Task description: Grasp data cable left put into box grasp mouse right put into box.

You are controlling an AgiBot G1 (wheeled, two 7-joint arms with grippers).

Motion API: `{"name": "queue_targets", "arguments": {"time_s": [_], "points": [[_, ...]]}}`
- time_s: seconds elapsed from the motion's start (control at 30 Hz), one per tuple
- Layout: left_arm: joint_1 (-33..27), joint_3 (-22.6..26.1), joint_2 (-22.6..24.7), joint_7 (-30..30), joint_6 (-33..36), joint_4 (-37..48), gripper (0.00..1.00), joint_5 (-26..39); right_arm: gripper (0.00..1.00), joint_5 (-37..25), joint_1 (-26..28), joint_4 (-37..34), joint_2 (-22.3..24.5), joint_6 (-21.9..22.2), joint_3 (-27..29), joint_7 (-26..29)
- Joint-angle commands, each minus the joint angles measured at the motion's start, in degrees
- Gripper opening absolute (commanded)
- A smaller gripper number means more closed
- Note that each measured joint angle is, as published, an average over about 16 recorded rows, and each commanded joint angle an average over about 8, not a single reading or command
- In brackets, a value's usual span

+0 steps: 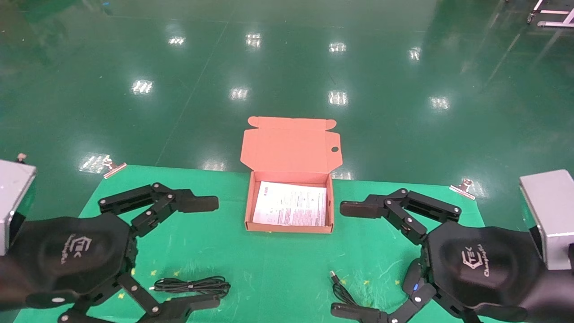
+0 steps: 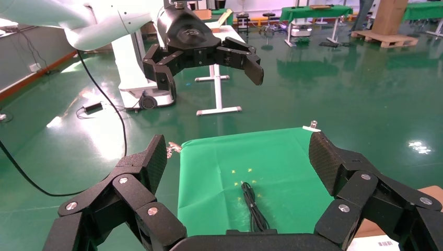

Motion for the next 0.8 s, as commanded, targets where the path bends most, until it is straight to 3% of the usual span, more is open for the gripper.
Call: {"name": "queue_targets", "arguments": {"time_s": [0.03,0.2,0.37,0.8], "points": [[0.1,0.0,0.0,0.0,-0.1,0.1,1.0,0.0,1.0,0.2,-0.1,-0.1,-0.1,0.0,0.1,0.0],[-1.2,0.9,-1.0,0.0,0.1,-0.6,1.0,3.1,1.0,-3.7,1.0,1.0,1.0,-0.3,-1.0,-0.5],[-4.8,3.7,-1.0,-1.3,0.8,-1.4,1.0,9.8,1.0,-12.0,4.8,2.7,1.8,-1.3,-3.6,-2.2],[-16.6,14.3,5.0,1.8,1.2,-3.6,1.0,35.6,1.0,-38.8,19.5,4.1,-1.7,-3.4,-18.0,-10.7]]}}
